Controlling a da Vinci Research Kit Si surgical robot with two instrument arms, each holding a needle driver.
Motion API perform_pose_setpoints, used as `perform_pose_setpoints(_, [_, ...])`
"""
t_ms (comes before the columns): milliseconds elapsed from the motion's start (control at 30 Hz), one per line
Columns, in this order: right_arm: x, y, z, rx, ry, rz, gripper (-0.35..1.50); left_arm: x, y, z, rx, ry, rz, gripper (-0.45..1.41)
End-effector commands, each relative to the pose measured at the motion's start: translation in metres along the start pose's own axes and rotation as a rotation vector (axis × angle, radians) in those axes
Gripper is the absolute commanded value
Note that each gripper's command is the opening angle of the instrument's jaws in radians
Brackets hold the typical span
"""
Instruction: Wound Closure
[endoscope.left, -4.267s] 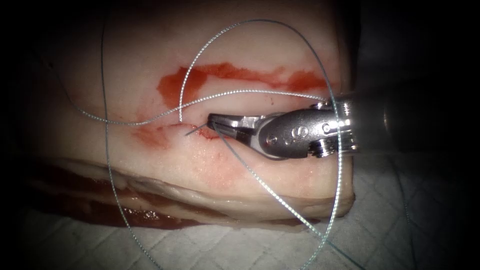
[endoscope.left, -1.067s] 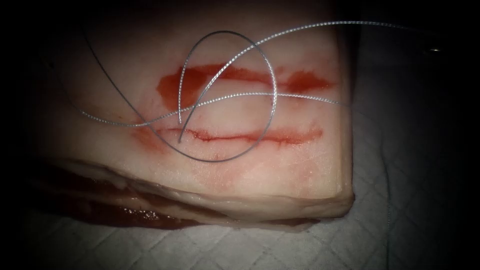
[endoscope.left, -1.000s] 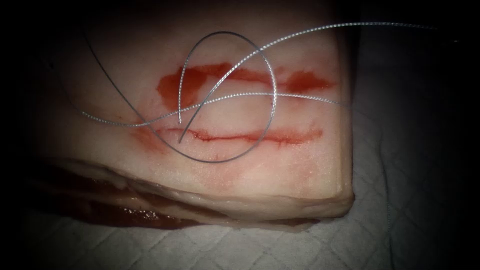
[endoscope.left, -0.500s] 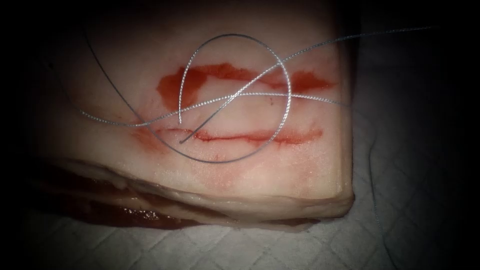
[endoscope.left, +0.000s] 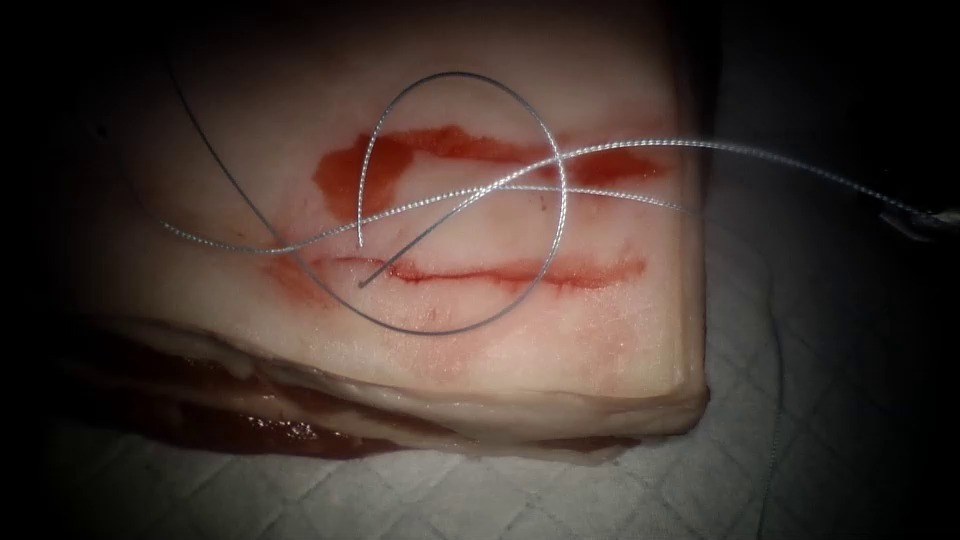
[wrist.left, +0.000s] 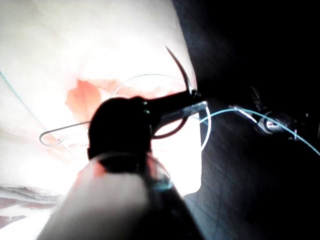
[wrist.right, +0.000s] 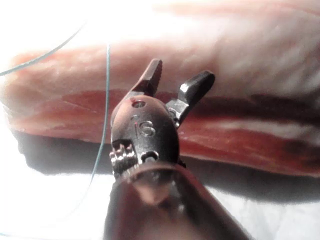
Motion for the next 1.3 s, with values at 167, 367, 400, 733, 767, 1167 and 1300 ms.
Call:
perform_pose_setpoints(167, [0.0011,0.0019,0.0026,-0.009,0.028,-0.009,1.11,0.0004,0.0006,0.0004,0.002,-0.001,0.001,-0.45])
perform_pose_setpoints(367, [-0.0008,0.0033,0.0047,-0.012,0.030,-0.036,0.99,0.0005,0.0007,0.0004,0.004,0.002,0.002,-0.45])
perform_pose_setpoints(400, [-0.0018,0.0044,0.0063,-0.038,0.009,-0.032,0.98,0.0006,0.0008,0.0005,0.004,0.001,0.003,-0.45])
perform_pose_setpoints(733, [-0.0081,0.0132,0.0093,-0.277,-0.199,0.012,0.66,0.0007,0.0007,0.0005,0.006,0.004,0.003,-0.45])
perform_pose_setpoints(767, [-0.0087,0.0151,0.0095,-0.314,-0.219,0.025,0.74,0.0007,0.0007,0.0005,0.006,0.004,0.003,-0.45])
perform_pose_setpoints(1167, [-0.0111,0.0147,0.0094,-0.288,-0.211,0.078,1.08,0.0006,0.0007,0.0004,0.006,0.004,0.003,-0.45])
perform_pose_setpoints(1300, [-0.0099,0.0122,0.0076,-0.299,-0.222,0.083,1.13,0.0006,0.0006,0.0004,0.006,0.004,0.003,-0.45])
